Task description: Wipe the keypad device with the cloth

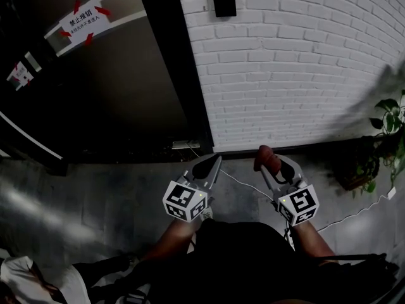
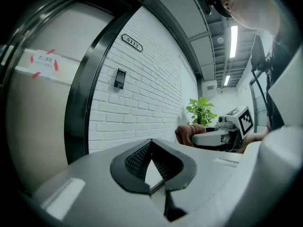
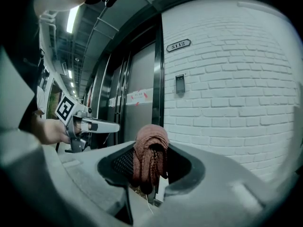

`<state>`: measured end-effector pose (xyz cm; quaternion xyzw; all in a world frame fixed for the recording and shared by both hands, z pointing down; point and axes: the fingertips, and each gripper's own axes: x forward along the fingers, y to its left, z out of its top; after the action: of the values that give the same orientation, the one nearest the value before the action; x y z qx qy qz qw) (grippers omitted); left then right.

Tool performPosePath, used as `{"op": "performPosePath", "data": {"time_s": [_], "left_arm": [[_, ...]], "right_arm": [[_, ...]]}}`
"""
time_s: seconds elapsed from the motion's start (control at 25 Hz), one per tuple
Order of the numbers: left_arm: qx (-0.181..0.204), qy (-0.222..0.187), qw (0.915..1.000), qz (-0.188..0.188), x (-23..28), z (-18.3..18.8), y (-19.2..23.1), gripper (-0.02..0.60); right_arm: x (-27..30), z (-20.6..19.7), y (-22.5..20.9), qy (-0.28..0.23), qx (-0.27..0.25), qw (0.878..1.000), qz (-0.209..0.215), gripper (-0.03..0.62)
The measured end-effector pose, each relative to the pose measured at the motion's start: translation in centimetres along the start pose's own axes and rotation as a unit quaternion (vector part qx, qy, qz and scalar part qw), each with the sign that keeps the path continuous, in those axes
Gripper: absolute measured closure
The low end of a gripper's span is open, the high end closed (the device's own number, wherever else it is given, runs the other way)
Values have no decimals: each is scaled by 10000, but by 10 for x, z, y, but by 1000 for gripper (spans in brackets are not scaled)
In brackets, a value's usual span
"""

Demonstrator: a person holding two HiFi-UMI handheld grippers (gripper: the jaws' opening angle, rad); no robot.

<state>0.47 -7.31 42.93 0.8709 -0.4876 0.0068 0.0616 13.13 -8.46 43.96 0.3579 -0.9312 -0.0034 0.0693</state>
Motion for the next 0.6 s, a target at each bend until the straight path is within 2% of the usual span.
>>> {"op": "performPosePath", "data": {"time_s": [0.6], "left_arm": [[61,25,9999,-117,1,1,-7,566]], "right_arm": [[-4,-3,2,53,-32,10000,-36,454]]}}
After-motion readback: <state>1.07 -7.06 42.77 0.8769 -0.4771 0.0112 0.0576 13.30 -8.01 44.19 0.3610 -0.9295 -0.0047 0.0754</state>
